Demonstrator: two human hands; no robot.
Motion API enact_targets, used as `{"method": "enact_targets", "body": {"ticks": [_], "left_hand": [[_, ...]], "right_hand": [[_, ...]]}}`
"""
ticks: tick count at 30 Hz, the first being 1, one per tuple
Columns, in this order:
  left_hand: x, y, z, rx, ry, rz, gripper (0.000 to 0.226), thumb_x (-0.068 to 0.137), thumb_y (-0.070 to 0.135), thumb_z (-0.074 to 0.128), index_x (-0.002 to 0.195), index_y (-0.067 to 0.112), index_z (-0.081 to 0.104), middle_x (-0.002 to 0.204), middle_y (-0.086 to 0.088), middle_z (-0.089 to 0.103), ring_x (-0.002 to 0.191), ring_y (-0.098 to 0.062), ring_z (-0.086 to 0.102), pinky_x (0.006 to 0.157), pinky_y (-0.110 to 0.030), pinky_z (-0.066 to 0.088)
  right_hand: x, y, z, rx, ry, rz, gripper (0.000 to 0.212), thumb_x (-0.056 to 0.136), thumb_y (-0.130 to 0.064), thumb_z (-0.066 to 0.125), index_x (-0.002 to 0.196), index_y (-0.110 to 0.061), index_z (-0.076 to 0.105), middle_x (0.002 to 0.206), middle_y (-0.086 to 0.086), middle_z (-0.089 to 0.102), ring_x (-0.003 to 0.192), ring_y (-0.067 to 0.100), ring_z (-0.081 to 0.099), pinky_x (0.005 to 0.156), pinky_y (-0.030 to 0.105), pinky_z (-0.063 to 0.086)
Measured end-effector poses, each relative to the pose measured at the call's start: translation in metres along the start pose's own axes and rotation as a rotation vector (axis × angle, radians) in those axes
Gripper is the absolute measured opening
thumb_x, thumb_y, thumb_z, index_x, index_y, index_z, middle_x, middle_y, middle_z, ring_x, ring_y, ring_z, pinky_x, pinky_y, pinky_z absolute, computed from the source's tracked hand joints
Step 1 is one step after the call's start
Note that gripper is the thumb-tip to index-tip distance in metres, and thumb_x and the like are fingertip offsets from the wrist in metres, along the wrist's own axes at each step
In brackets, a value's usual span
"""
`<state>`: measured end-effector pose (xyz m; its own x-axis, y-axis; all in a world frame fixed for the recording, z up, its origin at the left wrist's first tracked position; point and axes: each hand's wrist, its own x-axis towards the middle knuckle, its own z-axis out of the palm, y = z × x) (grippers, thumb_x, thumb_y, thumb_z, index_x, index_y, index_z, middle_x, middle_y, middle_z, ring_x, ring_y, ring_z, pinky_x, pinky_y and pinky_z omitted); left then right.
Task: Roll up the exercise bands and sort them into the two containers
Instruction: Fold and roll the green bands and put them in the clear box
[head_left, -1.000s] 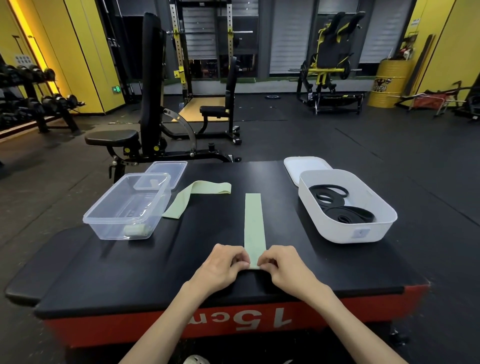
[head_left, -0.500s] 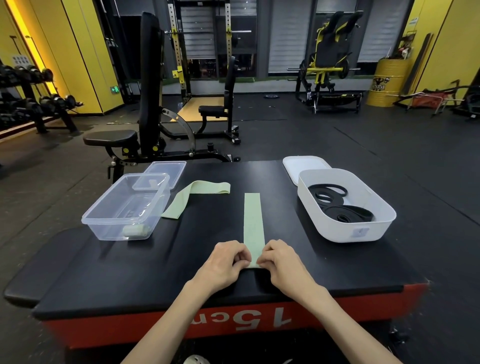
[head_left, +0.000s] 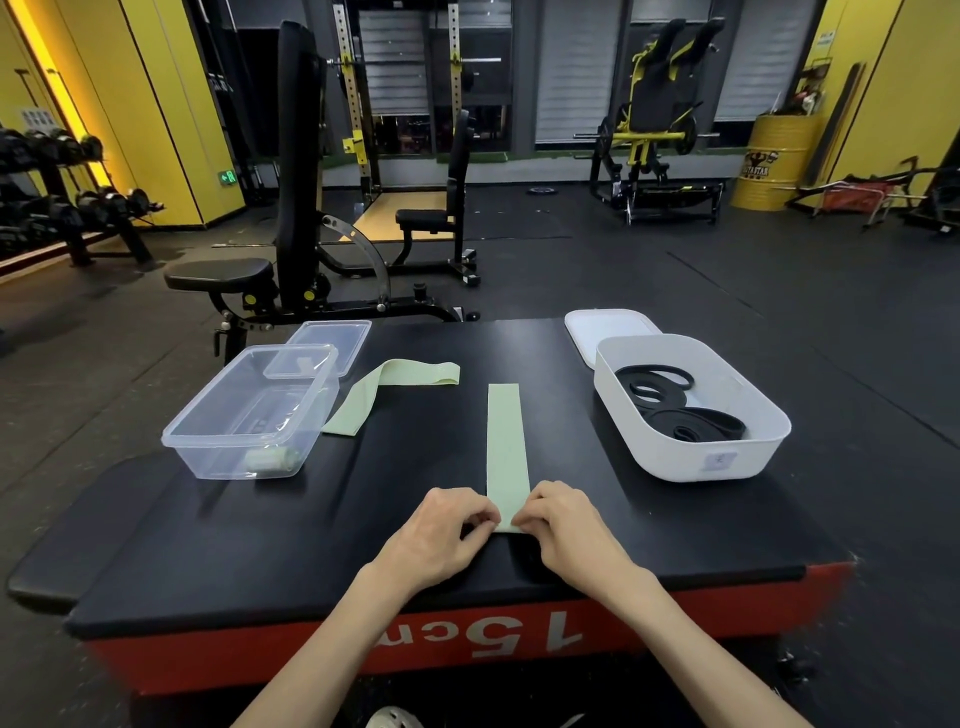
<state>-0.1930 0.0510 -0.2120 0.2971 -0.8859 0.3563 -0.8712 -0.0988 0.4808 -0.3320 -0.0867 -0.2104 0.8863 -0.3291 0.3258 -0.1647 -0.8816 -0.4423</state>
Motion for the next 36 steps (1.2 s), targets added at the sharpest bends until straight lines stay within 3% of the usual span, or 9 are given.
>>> {"method": "enact_targets", "body": {"ticks": [8, 13, 20, 24, 29, 33, 36], "left_hand": [[0.001, -0.001, 0.001, -0.003, 0.004, 0.037, 0.007, 0.084, 0.019, 0.067, 0.09, 0.016, 0.071, 0.083, 0.005, 0.067, 0.072, -0.004, 0.059, 0.071, -0.013, 0.046], [0.001, -0.001, 0.002, 0.019, 0.01, 0.037, 0.009, 0.087, 0.018, 0.063, 0.091, 0.015, 0.071, 0.084, 0.004, 0.068, 0.074, -0.005, 0.059, 0.073, -0.014, 0.045], [-0.003, 0.002, 0.0, 0.046, -0.04, 0.043, 0.009, 0.088, 0.02, 0.062, 0.093, 0.017, 0.069, 0.083, 0.003, 0.066, 0.073, -0.008, 0.058, 0.073, -0.016, 0.045], [-0.002, 0.001, 0.0, 0.032, -0.056, 0.024, 0.01, 0.088, 0.021, 0.063, 0.093, 0.018, 0.071, 0.083, 0.003, 0.067, 0.074, -0.008, 0.058, 0.073, -0.019, 0.047], [0.002, 0.001, 0.001, 0.064, -0.038, 0.033, 0.011, 0.089, 0.021, 0.062, 0.091, 0.019, 0.073, 0.09, 0.005, 0.059, 0.083, -0.008, 0.053, 0.078, -0.012, 0.036], [0.004, 0.001, 0.0, 0.027, -0.057, -0.003, 0.01, 0.087, 0.02, 0.064, 0.09, 0.019, 0.074, 0.086, 0.004, 0.065, 0.076, -0.008, 0.057, 0.073, -0.018, 0.045], [0.003, 0.002, -0.001, 0.007, -0.044, -0.053, 0.009, 0.087, 0.021, 0.065, 0.091, 0.021, 0.073, 0.083, 0.006, 0.067, 0.073, -0.006, 0.058, 0.072, -0.016, 0.046]], "right_hand": [[-0.005, 0.0, -0.007, -0.023, -0.064, -0.058, 0.022, 0.091, -0.021, 0.059, 0.11, -0.02, 0.071, 0.099, -0.003, 0.06, 0.095, 0.014, 0.051, 0.083, 0.019, 0.037], [-0.002, -0.003, -0.003, -0.063, -0.031, -0.105, 0.02, 0.087, -0.004, 0.06, 0.097, -0.014, 0.075, 0.087, 0.003, 0.063, 0.085, 0.021, 0.055, 0.073, 0.027, 0.045], [-0.011, -0.001, -0.002, -0.095, 0.007, -0.139, 0.027, 0.077, 0.005, 0.063, 0.087, -0.017, 0.075, 0.078, -0.002, 0.059, 0.076, 0.02, 0.054, 0.062, 0.022, 0.043], [-0.01, -0.001, -0.003, -0.063, -0.011, -0.111, 0.025, 0.083, 0.002, 0.06, 0.092, -0.016, 0.075, 0.083, 0.001, 0.061, 0.081, 0.021, 0.054, 0.066, 0.023, 0.04], [-0.007, -0.004, -0.006, -0.027, -0.045, -0.065, 0.022, 0.09, -0.006, 0.056, 0.099, -0.015, 0.074, 0.09, 0.0, 0.057, 0.088, 0.017, 0.049, 0.073, 0.023, 0.039], [-0.003, 0.0, -0.007, -0.038, -0.1, -0.032, 0.024, 0.09, -0.009, 0.055, 0.101, -0.02, 0.074, 0.094, -0.002, 0.064, 0.09, 0.017, 0.053, 0.078, 0.025, 0.041], [-0.002, -0.001, -0.009, -0.044, -0.09, -0.018, 0.02, 0.088, -0.008, 0.055, 0.096, -0.019, 0.069, 0.085, -0.006, 0.062, 0.083, 0.016, 0.052, 0.076, 0.026, 0.041]]}}
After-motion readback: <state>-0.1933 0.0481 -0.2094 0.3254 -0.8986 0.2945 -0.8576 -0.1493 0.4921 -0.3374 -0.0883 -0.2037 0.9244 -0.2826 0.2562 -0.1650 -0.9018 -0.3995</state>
